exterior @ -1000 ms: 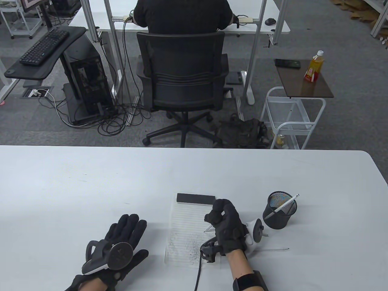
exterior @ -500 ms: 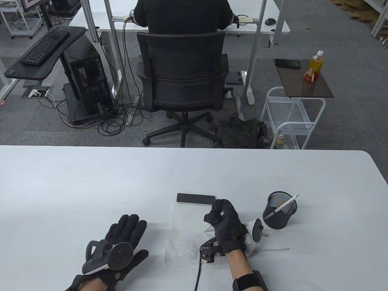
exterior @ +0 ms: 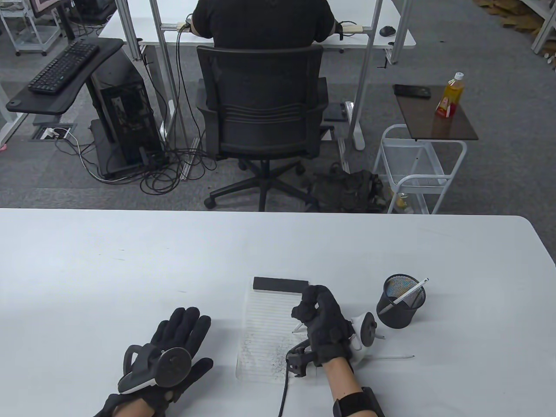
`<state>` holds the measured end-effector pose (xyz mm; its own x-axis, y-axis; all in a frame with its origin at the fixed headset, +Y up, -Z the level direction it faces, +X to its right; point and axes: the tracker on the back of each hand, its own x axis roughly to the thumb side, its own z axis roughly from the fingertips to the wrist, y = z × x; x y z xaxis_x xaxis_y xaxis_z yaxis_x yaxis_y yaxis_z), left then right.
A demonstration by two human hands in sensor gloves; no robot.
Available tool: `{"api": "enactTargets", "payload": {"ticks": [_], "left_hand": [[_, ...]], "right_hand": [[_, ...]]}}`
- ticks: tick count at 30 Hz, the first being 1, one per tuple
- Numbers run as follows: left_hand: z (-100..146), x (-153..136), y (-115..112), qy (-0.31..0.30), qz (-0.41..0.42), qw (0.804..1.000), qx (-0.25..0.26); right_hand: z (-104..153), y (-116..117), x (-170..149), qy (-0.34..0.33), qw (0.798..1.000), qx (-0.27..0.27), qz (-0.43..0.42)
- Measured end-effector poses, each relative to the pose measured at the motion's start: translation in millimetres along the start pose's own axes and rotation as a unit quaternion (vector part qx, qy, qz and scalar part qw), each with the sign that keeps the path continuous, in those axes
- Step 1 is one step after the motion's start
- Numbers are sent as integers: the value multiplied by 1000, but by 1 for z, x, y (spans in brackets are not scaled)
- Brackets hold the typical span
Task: Press to extend mechanical pencil leads
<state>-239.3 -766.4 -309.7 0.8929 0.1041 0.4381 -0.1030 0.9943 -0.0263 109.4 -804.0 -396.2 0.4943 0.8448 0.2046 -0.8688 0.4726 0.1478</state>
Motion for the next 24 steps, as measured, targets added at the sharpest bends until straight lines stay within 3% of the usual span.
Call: {"api": "enactTargets", "payload": {"ticks": [24], "left_hand": [[-1, 2, -1, -2, -1, 1000, -1]], "right_hand": [[1, 2, 0, -3, 1000, 2, 5]]}}
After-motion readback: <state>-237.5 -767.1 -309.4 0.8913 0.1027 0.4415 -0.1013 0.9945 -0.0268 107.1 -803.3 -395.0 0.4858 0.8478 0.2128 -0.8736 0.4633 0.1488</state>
